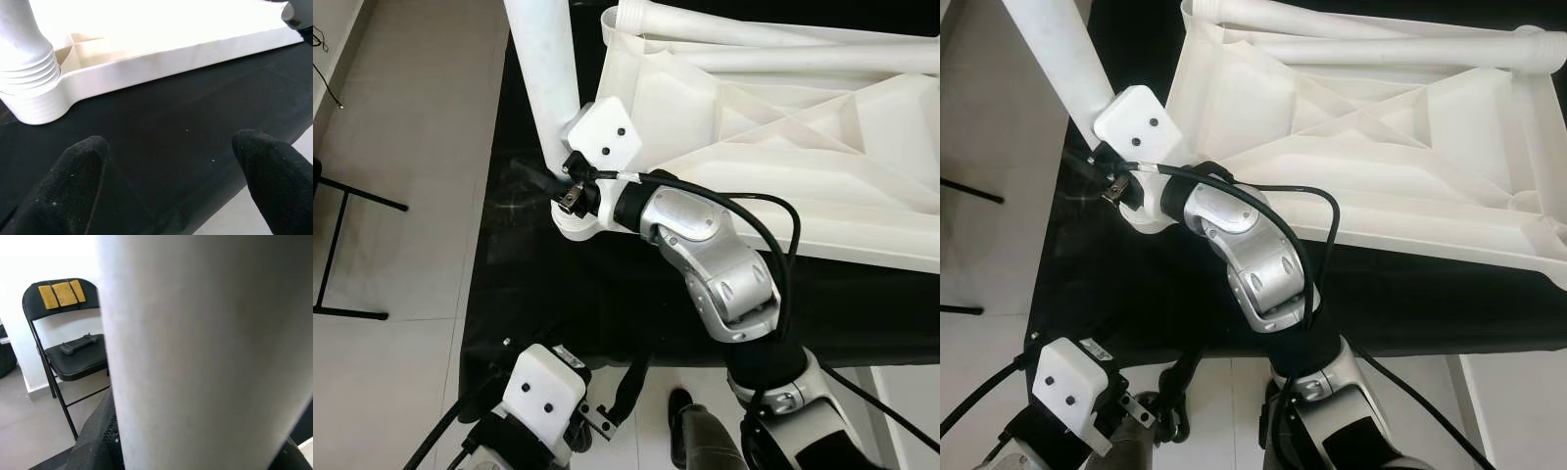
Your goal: Building children table
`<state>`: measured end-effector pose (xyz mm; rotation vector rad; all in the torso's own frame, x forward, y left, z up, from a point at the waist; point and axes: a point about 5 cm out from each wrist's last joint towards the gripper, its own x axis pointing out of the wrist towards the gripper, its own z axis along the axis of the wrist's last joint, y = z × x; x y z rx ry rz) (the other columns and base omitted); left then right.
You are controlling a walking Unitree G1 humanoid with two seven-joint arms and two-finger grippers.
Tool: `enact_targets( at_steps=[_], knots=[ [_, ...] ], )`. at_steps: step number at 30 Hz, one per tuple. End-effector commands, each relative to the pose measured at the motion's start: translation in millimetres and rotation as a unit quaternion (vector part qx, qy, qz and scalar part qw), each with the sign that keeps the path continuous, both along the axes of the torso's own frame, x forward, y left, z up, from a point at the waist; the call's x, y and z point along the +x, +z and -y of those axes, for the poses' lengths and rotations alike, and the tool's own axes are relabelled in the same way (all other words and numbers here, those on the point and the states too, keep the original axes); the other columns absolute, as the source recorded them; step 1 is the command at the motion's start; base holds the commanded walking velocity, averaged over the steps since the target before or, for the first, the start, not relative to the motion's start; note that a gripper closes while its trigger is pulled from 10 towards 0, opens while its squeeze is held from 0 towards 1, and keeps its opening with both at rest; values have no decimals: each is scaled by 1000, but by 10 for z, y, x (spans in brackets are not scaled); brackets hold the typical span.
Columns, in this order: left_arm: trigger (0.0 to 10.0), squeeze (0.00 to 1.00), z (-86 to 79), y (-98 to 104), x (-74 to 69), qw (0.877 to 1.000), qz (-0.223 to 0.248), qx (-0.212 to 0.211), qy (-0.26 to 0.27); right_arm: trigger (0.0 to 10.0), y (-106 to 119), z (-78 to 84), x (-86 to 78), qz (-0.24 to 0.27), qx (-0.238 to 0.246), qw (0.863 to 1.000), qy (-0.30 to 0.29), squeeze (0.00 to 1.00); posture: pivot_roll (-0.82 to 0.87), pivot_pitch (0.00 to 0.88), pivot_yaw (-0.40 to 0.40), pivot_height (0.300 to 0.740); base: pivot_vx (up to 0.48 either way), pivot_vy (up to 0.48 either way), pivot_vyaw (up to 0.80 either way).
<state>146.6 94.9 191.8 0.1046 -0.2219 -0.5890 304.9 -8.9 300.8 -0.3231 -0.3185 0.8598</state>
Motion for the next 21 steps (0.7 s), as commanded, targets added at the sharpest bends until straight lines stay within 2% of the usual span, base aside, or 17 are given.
enact_targets(
  at_steps=[1,2,3,4,5,6,9,13,14,21],
  knots=[
    [10000,0,11,-36,-12,1000,-8,-2,1,10000,-554,291,276,-147,-63,980,-119,0,-41,444,-46,740,0,0,0],
    [10000,0,14,-36,7,1000,-6,-2,3,10000,-433,200,242,-135,-37,989,-47,0,-42,441,-49,740,0,0,0],
    [10000,0,14,-37,13,1000,-5,-2,4,10000,-382,170,225,-124,-31,992,-14,0,-42,441,-49,740,0,0,0],
    [10000,0,14,-37,13,1000,-5,-2,4,10000,-382,170,225,-124,-31,992,-14,0,-42,441,-49,740,0,0,0],
    [10000,0,15,-39,23,1000,-4,-2,5,10000,-314,144,213,-105,-33,993,30,0,-41,437,-52,740,0,0,0],
    [10000,0,15,-39,23,1000,-4,-2,5,10000,-314,144,213,-105,-33,993,30,0,-41,437,-52,740,0,0,0],
    [10000,0,19,-42,38,1000,-2,-2,5,10000,-243,134,213,-84,-47,992,85,0,-41,435,-56,740,0,0,0],
    [10000,0,23,-41,45,1000,0,-2,6,10000,-203,149,244,-69,-59,990,108,0,-37,436,-61,740,0,0,0],
    [10000,0,23,-41,45,1000,1,-2,7,10000,-190,148,253,-71,-59,989,118,1000,-37,436,-61,740,0,0,0],
    [10000,0,25,-35,38,1000,2,-1,10,10000,-112,142,258,-54,-67,984,154,1000,-29,440,-64,740,0,0,0]
  ],
)
